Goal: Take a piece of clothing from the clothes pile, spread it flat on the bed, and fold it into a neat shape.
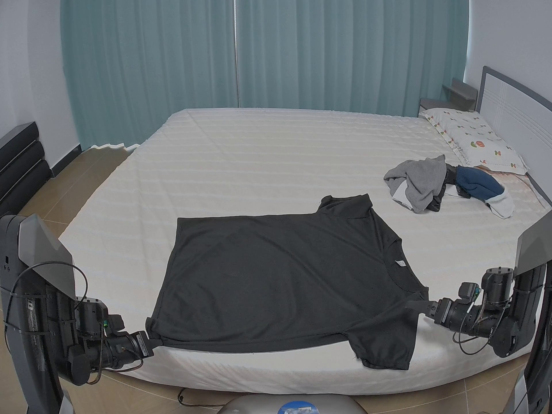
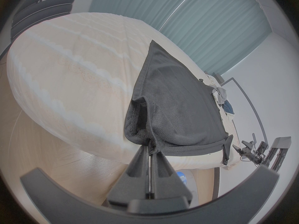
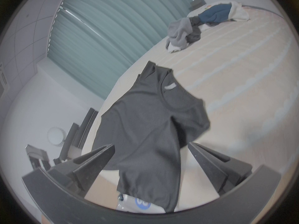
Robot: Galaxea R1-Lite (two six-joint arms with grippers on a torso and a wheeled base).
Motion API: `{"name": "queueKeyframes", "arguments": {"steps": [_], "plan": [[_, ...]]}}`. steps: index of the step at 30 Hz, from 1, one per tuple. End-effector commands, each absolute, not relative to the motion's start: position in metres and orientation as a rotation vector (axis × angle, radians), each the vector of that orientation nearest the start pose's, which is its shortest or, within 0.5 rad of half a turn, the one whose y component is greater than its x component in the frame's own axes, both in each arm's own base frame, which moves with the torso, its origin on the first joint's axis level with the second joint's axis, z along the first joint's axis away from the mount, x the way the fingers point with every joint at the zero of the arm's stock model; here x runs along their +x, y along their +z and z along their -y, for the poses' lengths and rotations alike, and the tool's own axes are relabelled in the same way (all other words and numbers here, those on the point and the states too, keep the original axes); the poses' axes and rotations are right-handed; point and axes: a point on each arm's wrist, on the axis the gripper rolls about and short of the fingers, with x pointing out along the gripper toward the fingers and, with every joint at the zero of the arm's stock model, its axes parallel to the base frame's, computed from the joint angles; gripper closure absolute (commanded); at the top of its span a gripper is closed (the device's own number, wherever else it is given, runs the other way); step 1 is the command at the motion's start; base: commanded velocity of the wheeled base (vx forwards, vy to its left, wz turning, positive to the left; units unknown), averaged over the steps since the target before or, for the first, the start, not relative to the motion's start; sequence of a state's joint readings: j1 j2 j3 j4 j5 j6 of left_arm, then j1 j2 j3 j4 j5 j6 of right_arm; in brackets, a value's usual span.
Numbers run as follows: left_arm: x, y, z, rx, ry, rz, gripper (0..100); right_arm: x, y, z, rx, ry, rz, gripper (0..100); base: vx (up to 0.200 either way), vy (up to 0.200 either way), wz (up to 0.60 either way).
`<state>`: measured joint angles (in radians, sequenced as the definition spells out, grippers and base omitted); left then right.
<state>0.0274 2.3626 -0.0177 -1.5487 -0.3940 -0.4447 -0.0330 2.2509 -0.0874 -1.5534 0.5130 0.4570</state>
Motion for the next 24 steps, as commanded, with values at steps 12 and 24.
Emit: {"name": "queueKeyframes", "arguments": {"steps": [12, 24], "plan": [[0.212, -0.040, 0.004, -0.584, -0.164, -0.872, 100, 0.228, -0.038, -0.014, 0.555, 0.375, -0.819, 0, 0.000, 0.000, 0.00], [0.212, -0.040, 0.004, -0.583, -0.161, -0.872, 100, 0.239, -0.048, -0.022, 0.577, 0.386, -0.826, 0, 0.000, 0.000, 0.00]]}}
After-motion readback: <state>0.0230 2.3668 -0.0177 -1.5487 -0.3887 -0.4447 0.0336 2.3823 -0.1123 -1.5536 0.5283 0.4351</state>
